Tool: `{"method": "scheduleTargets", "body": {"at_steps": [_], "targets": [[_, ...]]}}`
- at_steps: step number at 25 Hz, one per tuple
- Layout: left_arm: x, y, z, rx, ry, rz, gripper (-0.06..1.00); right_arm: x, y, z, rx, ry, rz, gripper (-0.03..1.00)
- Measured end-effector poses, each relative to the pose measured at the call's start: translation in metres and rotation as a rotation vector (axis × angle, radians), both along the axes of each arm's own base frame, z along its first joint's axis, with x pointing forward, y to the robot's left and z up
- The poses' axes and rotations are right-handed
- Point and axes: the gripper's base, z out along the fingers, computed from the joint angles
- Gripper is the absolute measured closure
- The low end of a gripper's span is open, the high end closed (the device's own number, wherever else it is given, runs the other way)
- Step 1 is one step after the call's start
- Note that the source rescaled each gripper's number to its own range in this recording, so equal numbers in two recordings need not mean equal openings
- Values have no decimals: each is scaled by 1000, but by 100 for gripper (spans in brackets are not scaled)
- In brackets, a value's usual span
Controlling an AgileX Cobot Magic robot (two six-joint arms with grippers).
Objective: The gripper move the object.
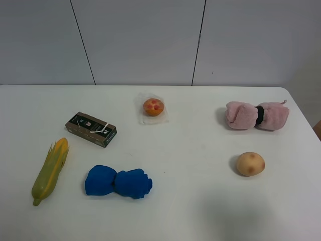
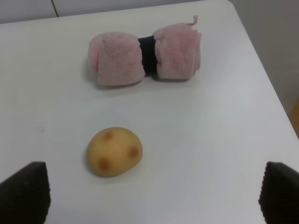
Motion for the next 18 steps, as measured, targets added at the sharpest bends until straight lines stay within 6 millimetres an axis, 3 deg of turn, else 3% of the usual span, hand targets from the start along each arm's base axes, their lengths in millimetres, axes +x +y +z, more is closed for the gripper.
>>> {"method": "scheduleTargets", "body": {"at_steps": [18], "targets": [[0,1,0,3,-1,13,-6,0,0,0,0,0,0,-3]]}}
